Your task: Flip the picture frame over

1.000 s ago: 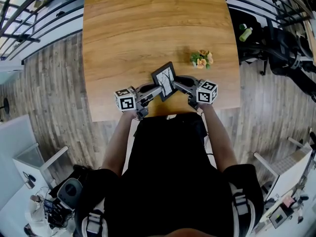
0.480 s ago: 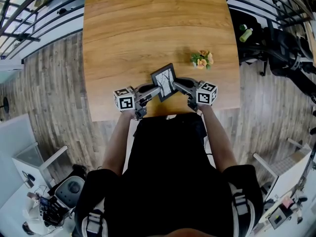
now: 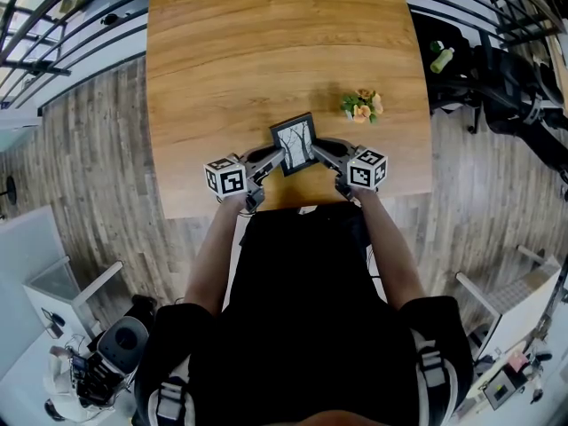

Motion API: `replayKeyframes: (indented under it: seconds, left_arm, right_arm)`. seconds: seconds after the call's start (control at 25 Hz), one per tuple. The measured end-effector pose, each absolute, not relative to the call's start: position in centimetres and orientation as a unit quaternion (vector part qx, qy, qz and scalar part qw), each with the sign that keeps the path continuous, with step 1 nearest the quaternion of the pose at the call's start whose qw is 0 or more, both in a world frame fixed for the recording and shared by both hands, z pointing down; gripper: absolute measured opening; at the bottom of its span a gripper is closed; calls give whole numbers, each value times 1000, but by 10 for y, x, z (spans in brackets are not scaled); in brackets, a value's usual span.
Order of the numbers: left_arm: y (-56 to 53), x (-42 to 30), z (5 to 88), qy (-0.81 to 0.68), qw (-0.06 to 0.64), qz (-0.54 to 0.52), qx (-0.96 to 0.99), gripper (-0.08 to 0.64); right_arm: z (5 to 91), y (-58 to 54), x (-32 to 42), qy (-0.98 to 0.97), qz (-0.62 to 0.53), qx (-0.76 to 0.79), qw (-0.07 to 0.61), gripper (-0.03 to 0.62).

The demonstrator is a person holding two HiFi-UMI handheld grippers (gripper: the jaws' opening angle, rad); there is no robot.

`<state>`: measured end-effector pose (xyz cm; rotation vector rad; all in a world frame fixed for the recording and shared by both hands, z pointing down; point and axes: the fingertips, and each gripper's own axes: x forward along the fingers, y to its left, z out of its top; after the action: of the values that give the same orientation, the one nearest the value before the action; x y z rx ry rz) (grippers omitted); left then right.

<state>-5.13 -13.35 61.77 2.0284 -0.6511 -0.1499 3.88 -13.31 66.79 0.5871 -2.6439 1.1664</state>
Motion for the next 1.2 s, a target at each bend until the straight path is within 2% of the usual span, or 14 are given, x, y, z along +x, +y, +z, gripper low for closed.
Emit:
replayKeyframes:
  seconds: [0.4, 0.96, 1.2]
  left_arm:
    - [-140, -55, 656, -336, 483, -3, 809, 86]
    - [-152, -63, 694, -403, 470, 60, 783, 89]
    - [-153, -65, 707, -413, 442, 98, 790, 92]
  right_arm:
    - [697, -133, 38, -876, 394, 237, 146, 92]
    - [732, -135, 34, -846, 415, 284, 176, 92]
    - [745, -135, 30, -840, 401, 302, 208, 92]
